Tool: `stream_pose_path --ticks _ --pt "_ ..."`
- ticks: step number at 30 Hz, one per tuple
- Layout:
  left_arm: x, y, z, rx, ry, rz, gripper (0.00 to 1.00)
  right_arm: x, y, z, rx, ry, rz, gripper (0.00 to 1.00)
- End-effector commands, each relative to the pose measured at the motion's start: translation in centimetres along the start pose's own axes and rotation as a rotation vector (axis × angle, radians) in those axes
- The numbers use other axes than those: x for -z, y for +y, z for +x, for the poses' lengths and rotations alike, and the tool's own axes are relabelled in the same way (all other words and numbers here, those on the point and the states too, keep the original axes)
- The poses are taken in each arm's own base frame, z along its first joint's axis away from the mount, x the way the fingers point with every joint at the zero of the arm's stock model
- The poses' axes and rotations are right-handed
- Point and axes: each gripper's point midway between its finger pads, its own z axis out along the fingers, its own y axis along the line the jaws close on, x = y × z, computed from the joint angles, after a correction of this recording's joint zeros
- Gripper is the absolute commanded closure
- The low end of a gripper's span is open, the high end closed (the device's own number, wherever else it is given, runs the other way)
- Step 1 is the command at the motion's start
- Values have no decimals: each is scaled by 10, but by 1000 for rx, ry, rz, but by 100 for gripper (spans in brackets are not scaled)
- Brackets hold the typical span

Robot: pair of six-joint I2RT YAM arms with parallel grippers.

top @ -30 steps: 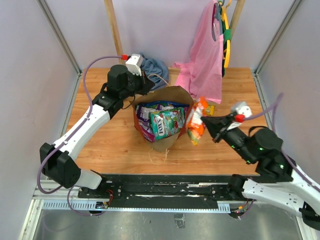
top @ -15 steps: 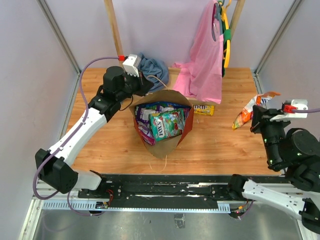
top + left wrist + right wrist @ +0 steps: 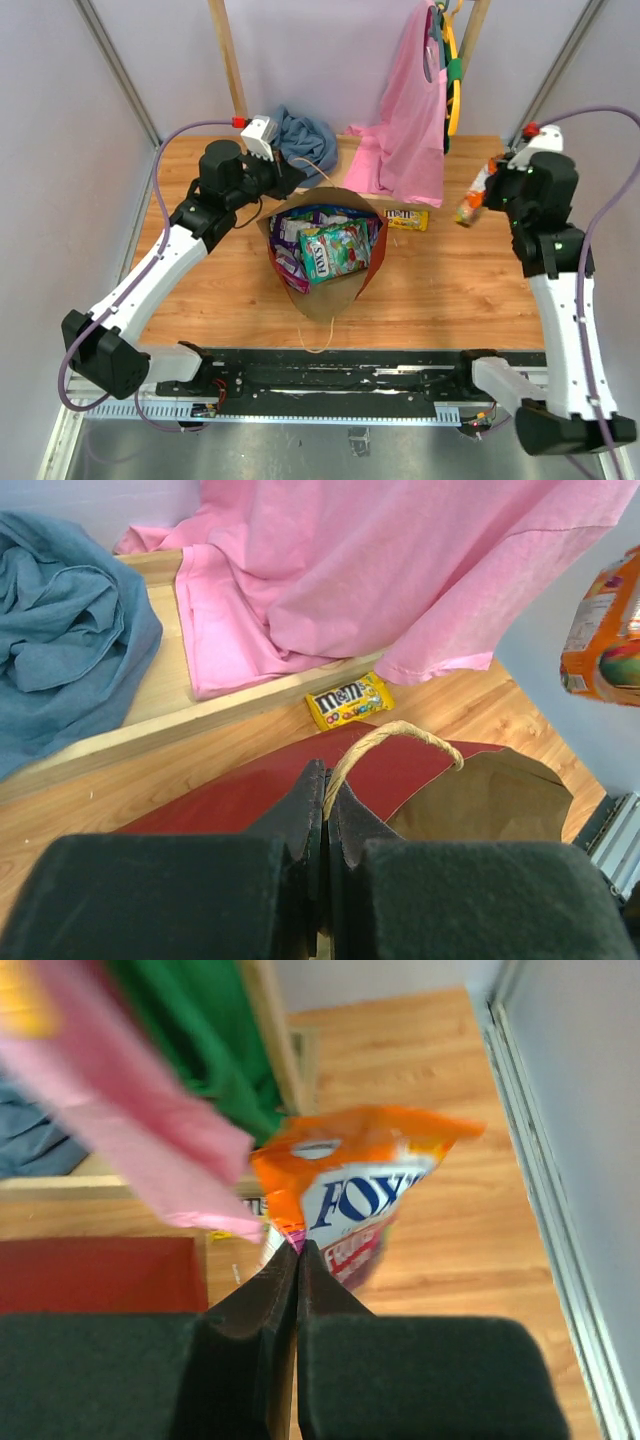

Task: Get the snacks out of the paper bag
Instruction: Place the snack at the center of the board, then adjust the snack at the center of the board.

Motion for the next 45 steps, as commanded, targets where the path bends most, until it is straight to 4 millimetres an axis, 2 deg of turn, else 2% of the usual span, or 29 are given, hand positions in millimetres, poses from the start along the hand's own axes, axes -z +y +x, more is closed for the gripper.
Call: stream_pose_path --ticks 1,4,7,10,14,17,20,26,27,28,29,31,33,35,37,39,42,43,45 --pt "10 -7 -7 -26 -29 13 97 -27 -16 9 -264 34 -163 99" --pt "8 -4 -6 -32 -24 6 96 -57 -51 25 -402 61 -135 99" --pt "2 -1 -2 -31 -7 -1 96 -91 -80 46 -432 120 -55 99" --pt "-1 4 1 -30 0 -19 97 -126 -103 68 -428 190 24 99" --pt "-5 8 2 -30 6 -39 97 -185 -125 99 -460 240 51 99" --pt "-8 10 2 -29 12 -46 97 -224 -129 116 -504 294 22 99" --pt "-11 12 2 -31 20 -58 97 -256 -126 123 -509 320 4 99" --pt "-12 17 -1 -42 25 -85 97 -319 -116 151 -366 428 42 99" --pt "-11 18 -3 -46 24 -93 97 -329 -114 152 -339 437 41 98" --pt "-10 19 -3 -50 27 -101 97 -336 -111 156 -319 453 36 88" --pt "-9 20 -3 -53 31 -106 97 -344 -107 155 -302 458 18 74" --pt "-6 21 -5 -62 32 -118 97 -352 -94 141 -286 446 -45 51" --pt "-4 22 -10 -69 24 -132 97 -349 -81 127 -280 425 -87 30" --pt "-4 22 -17 -79 15 -138 97 -336 -74 110 -266 394 -85 19" --pt "-6 23 -23 -93 16 -151 97 -319 -73 100 -269 357 -56 14" --pt "-7 25 -27 -107 21 -166 96 -305 -75 99 -305 318 -27 22" --pt "-12 27 -33 -115 19 -176 97 -289 -79 120 -370 322 15 56" --pt "-14 25 -34 -114 23 -164 96 -287 -80 131 -383 340 26 63" --pt "-16 21 -34 -113 30 -142 97 -289 -83 161 -402 395 55 65"
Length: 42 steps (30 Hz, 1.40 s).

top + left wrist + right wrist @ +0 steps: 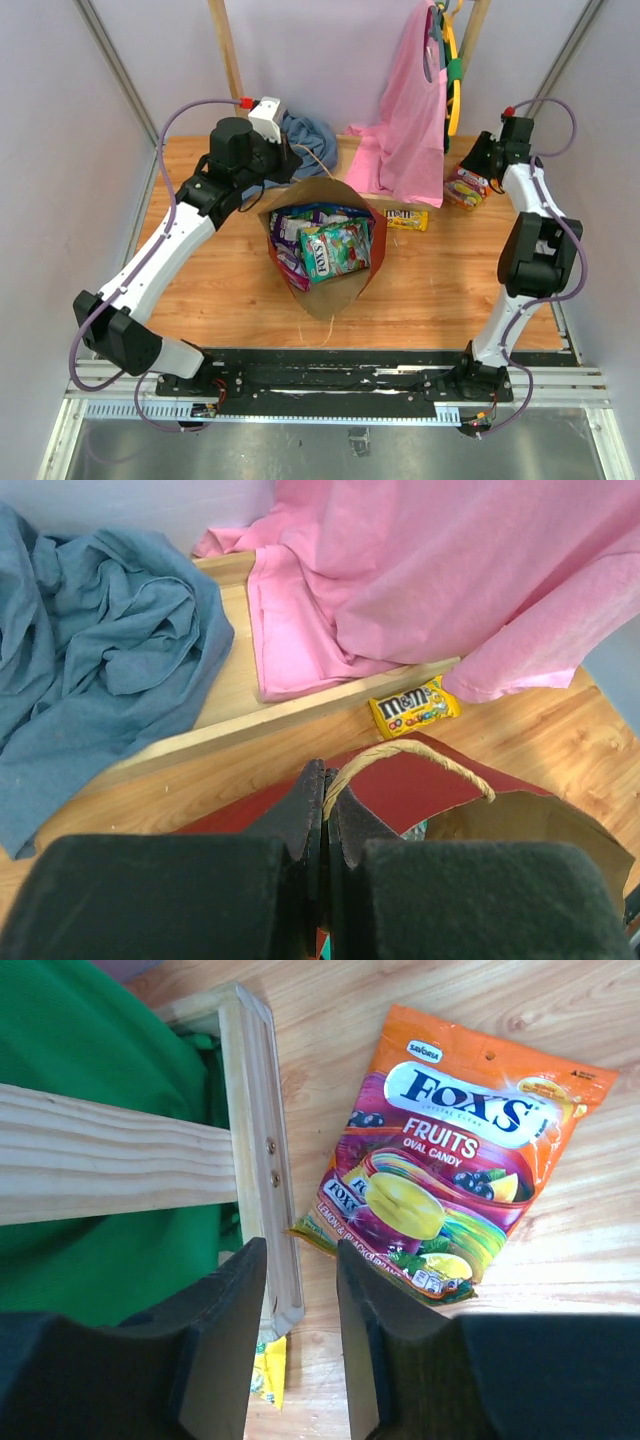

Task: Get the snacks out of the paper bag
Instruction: Adjust the snack at the center of the board.

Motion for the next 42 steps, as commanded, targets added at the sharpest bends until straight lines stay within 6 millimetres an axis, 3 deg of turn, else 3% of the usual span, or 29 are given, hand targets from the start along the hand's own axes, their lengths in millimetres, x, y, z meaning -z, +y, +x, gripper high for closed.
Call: stream_pose_path --ticks 1,6,9,15,21,23,25,27,31,34,37,42 --pt "-2 -2 -13 -27 -14 3 97 -25 -28 30 -78 27 70 65" --pt "-4 2 -6 -42 12 -9 97 -61 -64 66 -86 166 158 69" --pt "-8 6 -3 -51 29 -26 97 -73 -73 61 -74 210 169 71" --pt "-16 8 2 -54 58 -27 97 -88 -72 43 59 311 135 71" --pt "-21 10 11 -57 95 -29 97 -97 -72 54 171 421 57 65" --pt "-23 10 13 -59 107 -29 98 -92 -71 54 186 421 69 60" --pt "-25 10 14 -60 116 -27 98 -85 -64 51 196 401 66 44" --pt "-25 9 12 -60 117 -23 98 -75 -47 33 221 334 47 27" --pt "-24 8 12 -62 122 -19 98 -44 -18 -14 274 153 74 4" --pt "-20 9 13 -61 126 -26 98 -20 -14 -35 199 66 160 1" --pt "-15 9 14 -62 125 -32 98 0 -32 -37 89 33 321 1" --pt "-10 8 18 -63 135 -22 97 4 -75 -4 -32 98 564 2"
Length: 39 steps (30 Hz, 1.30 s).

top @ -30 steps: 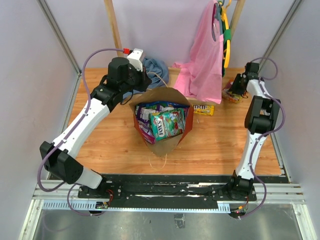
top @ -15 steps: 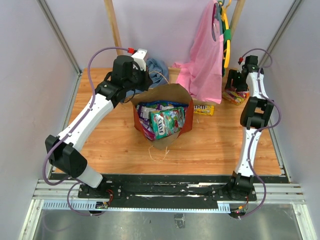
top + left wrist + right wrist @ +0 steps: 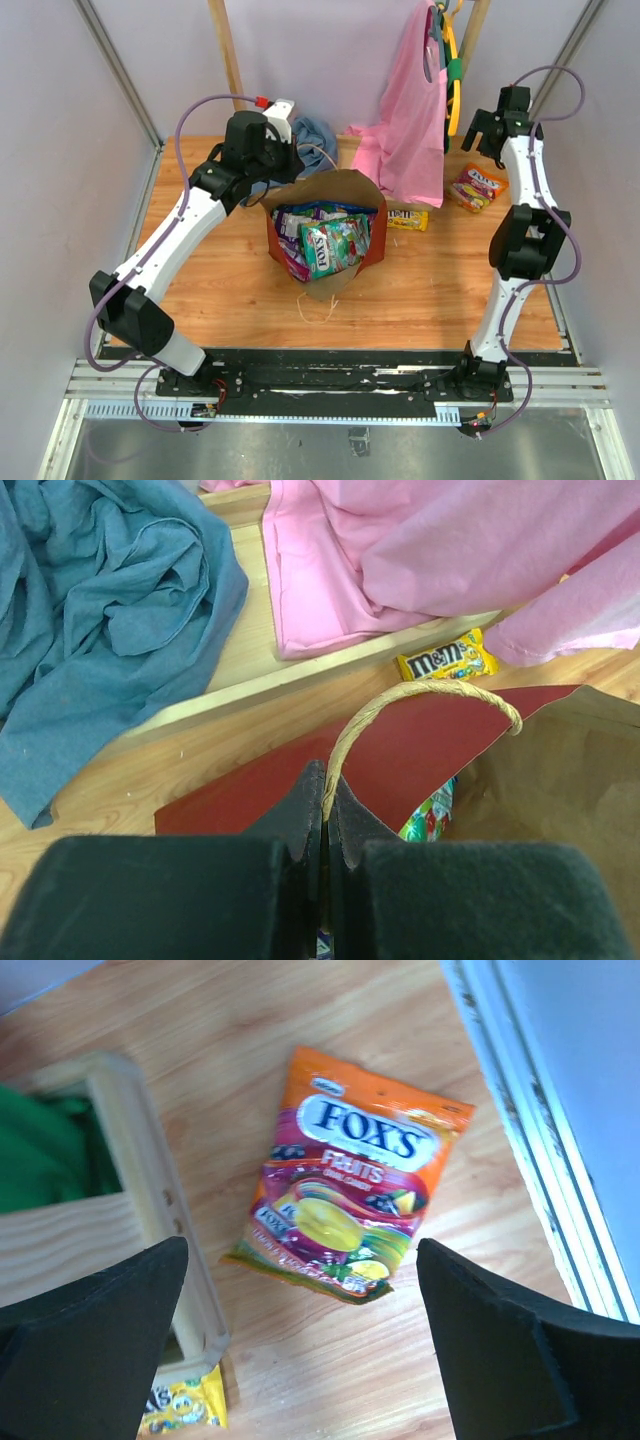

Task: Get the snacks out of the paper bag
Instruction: Adjust the snack at the center of the board.

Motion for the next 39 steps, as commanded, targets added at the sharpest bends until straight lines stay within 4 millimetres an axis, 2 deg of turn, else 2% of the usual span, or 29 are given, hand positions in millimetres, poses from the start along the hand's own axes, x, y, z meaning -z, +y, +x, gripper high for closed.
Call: stream_pose_path --ticks 1,4,8,12,18,23,28,31,36,39 --pt "15 -4 -5 -27 -14 14 97 -26 -42 51 -145 120 272 2" --pt "15 -6 -6 -27 -8 29 97 -47 -40 64 -178 152 281 2" --pt "17 -17 -5 -9 -10 82 97 -73 -32 68 -185 162 245 1" --pt "19 -26 -3 14 -19 136 97 -88 -30 80 -146 205 229 2" --pt "24 -37 -4 42 -18 187 97 -97 -26 104 -65 262 161 14" --pt "33 -37 -3 41 -34 184 97 -103 17 113 87 307 -145 27" --pt "29 -36 3 52 -21 184 97 -95 47 126 261 397 -400 31" --pt "27 -37 5 57 -13 189 97 -90 51 135 408 424 -461 30" --pt "27 -30 4 44 -18 153 97 -90 31 146 617 467 -422 25" --pt "28 -26 2 29 -30 130 97 -94 26 142 659 466 -395 23"
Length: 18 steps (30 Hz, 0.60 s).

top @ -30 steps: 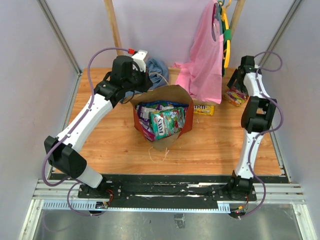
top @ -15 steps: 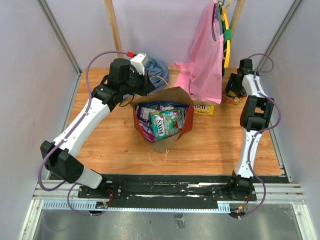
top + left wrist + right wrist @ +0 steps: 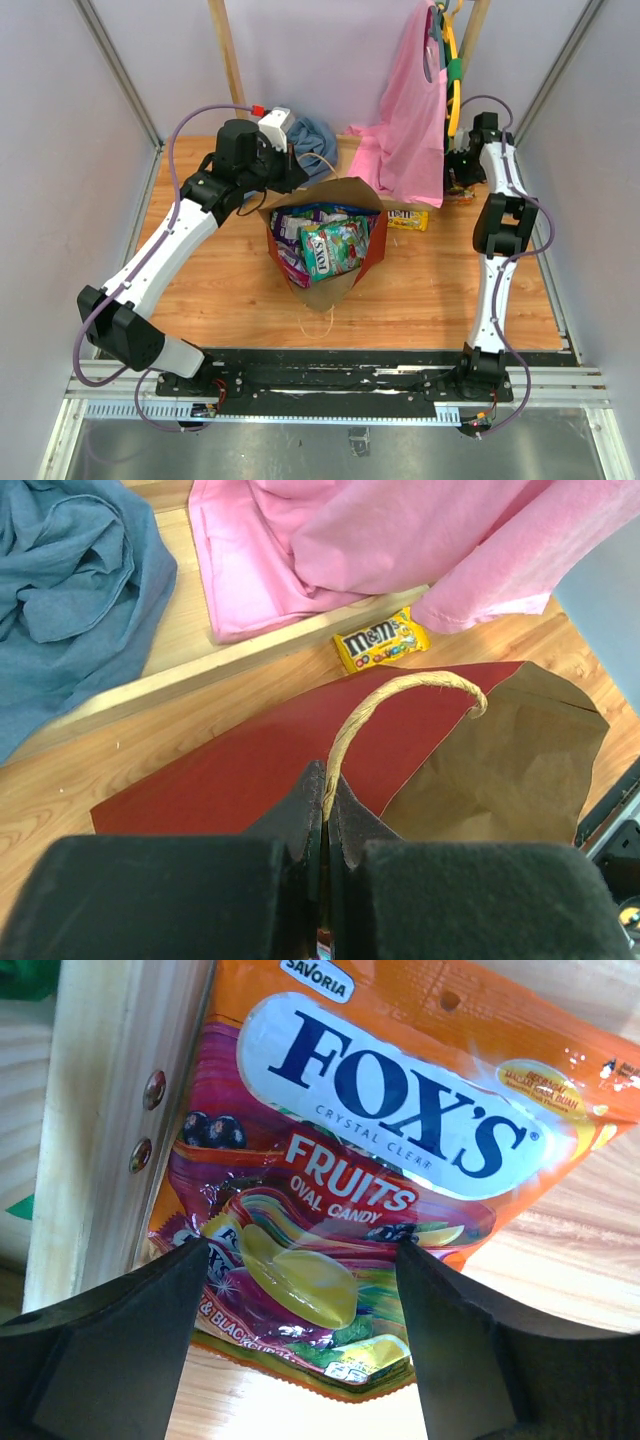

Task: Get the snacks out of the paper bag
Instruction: Adjust the snack at the center of the board.

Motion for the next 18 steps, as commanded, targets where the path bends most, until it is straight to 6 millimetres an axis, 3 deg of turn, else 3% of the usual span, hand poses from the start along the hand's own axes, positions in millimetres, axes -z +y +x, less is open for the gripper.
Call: stream_pose_path --ticks 1,3,6,9,11,13,15,18 --pt "5 3 -10 -31 -40 -27 97 -12 10 27 140 137 -30 22" --pt "8 3 -13 -38 -54 -31 97 -5 9 16 134 105 -11 13" --pt "14 2 -22 -37 -91 -39 97 24 15 -15 101 -22 -8 4" --pt "18 4 -28 -29 -124 -62 97 72 14 -51 67 -198 73 1" --pt "19 2 -30 -15 -135 -51 97 109 2 -69 -26 -297 189 2" --pt "15 -4 -28 -1 -133 -12 96 148 -13 -73 -182 -370 295 2" --pt "9 -9 -22 20 -127 22 96 194 -13 -69 -357 -466 326 2" --pt "6 -10 -19 48 -140 36 96 222 17 -50 -511 -638 230 2"
